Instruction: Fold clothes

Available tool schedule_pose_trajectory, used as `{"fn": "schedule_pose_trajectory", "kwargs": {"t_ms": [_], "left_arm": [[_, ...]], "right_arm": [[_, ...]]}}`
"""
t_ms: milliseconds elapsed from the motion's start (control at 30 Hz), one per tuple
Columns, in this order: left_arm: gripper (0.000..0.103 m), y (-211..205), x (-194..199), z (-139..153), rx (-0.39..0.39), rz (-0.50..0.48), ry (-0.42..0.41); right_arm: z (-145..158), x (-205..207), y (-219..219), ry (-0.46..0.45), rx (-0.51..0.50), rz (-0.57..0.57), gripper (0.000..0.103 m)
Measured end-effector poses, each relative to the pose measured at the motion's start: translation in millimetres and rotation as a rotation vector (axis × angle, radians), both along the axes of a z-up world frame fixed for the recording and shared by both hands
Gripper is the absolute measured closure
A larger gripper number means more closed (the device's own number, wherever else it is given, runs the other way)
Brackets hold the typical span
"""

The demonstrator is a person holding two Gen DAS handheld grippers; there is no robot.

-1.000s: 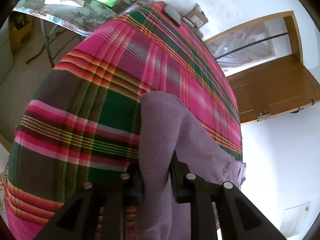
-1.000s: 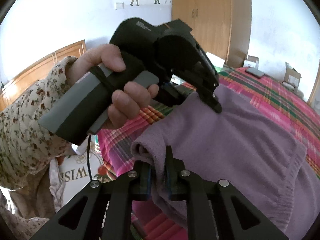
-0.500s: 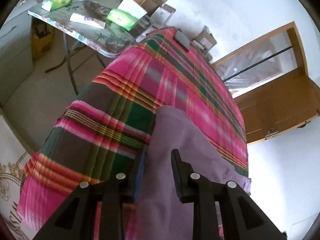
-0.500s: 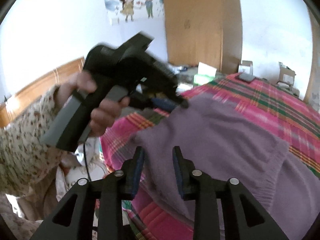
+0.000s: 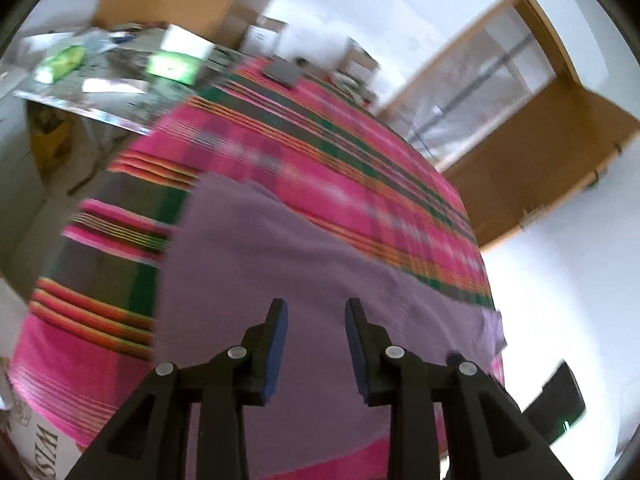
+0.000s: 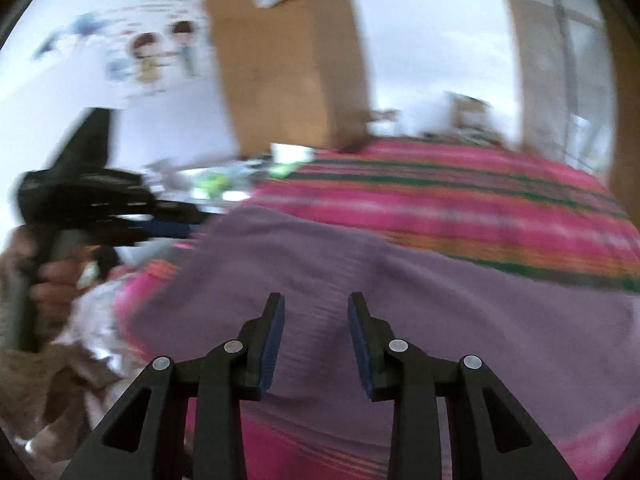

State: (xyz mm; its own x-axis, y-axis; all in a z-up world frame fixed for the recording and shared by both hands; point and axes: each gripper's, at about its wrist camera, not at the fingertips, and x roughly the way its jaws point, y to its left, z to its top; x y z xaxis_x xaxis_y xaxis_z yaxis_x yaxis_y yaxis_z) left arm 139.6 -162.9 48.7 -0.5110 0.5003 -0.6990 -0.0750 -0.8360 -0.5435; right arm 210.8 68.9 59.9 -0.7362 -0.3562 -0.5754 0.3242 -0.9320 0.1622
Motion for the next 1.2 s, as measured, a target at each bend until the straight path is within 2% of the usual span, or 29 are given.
{"fn": "schedule_pose_trajectory", "kwargs": {"t_ms": [133,267,367,433,567,733,1033,1200], "left_arm": [[0.073,45.0,-0.7,-2.7,-0.031,-0.104,0.000],[0.073,91.5,-3.6,-10.1,-0.023,-0.245,-0.034],[0.073,118.0,-6.8,-17.7,-0.051,-0.292,-0.049],[0.073,131.0,-10.4,-23.5,-0.030,-0.318,-0.062],[0.073,149.7,-21.7,-34.7,-0.046,-0.329,-0.112],[0.073,167.3,-31.4,-38.1,-0.064,-0.359,-0.116],[0.073,200.4,-57.3,-47.8,-0.070,-0.403,-0.161],[0.071,220.4,-75.9,-47.3,-0.073,-0.413,-0.175]], "right_arm": [[-15.9,-5.8,39.1,-0.070,0.006,-0.123,0.069],[-20.5,-0.8,61.9,-0.068,0.067,-0.186,0.069],[-22.9,-4.1,75.1,-0.076,0.090,-0.228,0.069],[-26.4,-11.6,82.4,-0.091,0.108,-0.256,0.069],[-29.9,-12.5,100.0,-0.100,0.142,-0.296,0.069],[-35.5,-15.1,132.2,-0.137,0.183,-0.380,0.069],[-35.3,-14.2,201.2,-0.168,0.170,-0.531,0.069],[-34.0,-11.8,235.7,-0.186,0.200,-0.629,0.069]]}}
